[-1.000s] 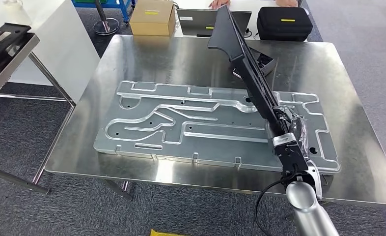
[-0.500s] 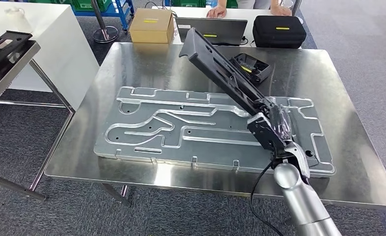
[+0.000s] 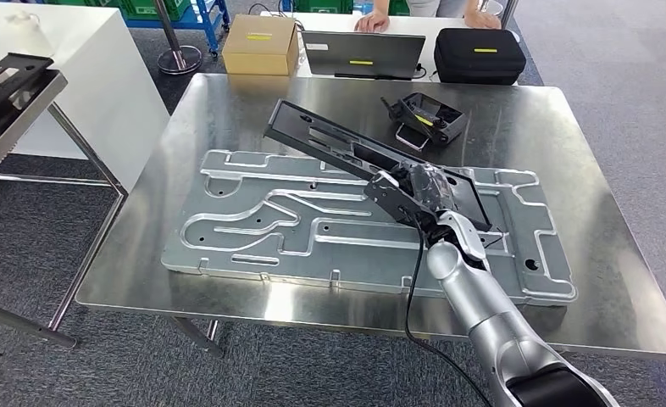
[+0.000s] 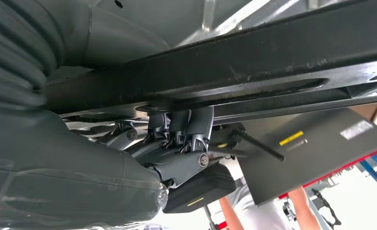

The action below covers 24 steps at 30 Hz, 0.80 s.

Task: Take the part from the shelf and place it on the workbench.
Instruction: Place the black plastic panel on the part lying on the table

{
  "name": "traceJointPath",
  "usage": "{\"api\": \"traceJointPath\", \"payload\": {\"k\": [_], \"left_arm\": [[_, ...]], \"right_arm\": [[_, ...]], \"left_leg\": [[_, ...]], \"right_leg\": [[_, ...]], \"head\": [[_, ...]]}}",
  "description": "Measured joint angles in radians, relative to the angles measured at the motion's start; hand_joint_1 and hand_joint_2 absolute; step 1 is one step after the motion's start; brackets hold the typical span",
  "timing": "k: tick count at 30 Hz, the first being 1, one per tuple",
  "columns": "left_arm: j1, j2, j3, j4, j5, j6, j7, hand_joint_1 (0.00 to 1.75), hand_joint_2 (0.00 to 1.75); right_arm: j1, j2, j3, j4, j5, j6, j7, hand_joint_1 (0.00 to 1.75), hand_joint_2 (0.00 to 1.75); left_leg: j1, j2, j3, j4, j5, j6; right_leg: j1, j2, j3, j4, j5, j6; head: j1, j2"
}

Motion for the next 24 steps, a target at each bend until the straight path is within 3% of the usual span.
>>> {"api": "traceJointPath", "payload": {"k": [13,14,16,17,18,20,24], "left_arm": [[-0.005,0.000,-0.023,0.000,0.002,-0.018,-0.001,0.00,0.00],[-0.006,0.000,-0.024,0.000,0.001,-0.018,-0.002,0.00,0.00],[-0.006,0.000,-0.025,0.000,0.001,-0.018,-0.004,0.00,0.87],[-0.007,-0.001,-0.025,0.000,0.000,-0.018,-0.004,0.00,0.87],[-0.008,-0.001,-0.026,0.000,-0.001,-0.019,-0.005,0.00,0.87],[-0.010,-0.001,-0.027,0.000,-0.001,-0.024,-0.007,0.00,0.00],[-0.009,-0.001,-0.027,0.000,0.003,-0.033,-0.011,0.00,0.00]], "right_arm": [[-0.008,0.041,0.036,0.054,0.042,0.100,0.000,1.75,1.75],[-0.006,0.043,0.038,0.056,0.044,0.109,0.000,1.31,1.75],[-0.005,0.043,0.044,0.058,0.047,0.123,0.000,0.44,1.75],[-0.005,0.043,0.045,0.060,0.047,0.130,0.000,0.00,1.75],[-0.003,0.043,0.045,0.063,0.046,0.137,0.000,0.00,1.75],[0.002,0.045,0.047,0.071,0.043,0.150,-0.003,0.00,1.75],[0.018,0.046,0.055,0.084,0.043,0.159,-0.004,0.00,1.75]], "left_leg": [[0.001,0.006,0.007,-0.001,-0.001,0.000],[0.001,0.006,0.007,-0.001,-0.001,0.000],[0.002,0.005,0.007,-0.002,-0.001,0.000],[0.002,0.006,0.007,-0.002,-0.001,0.000],[0.002,0.005,0.007,-0.002,-0.001,0.000],[0.001,0.005,0.005,-0.002,-0.001,0.000],[0.002,-0.001,0.003,-0.003,-0.001,0.000]], "right_leg": [[0.001,0.005,0.004,-0.001,0.000,0.000],[0.001,0.005,0.004,-0.001,0.000,0.000],[0.001,0.005,0.004,-0.001,0.000,0.000],[0.002,0.005,0.004,-0.001,0.000,0.000],[0.002,0.005,0.004,-0.001,0.000,0.000],[0.002,0.004,0.003,-0.002,0.000,0.000],[0.003,-0.001,0.002,-0.003,-0.001,0.000]], "head": [[0.000,0.000],[0.000,0.000],[0.000,0.000],[0.000,0.000],[0.000,0.000],[0.000,0.000],[0.000,0.000]]}}
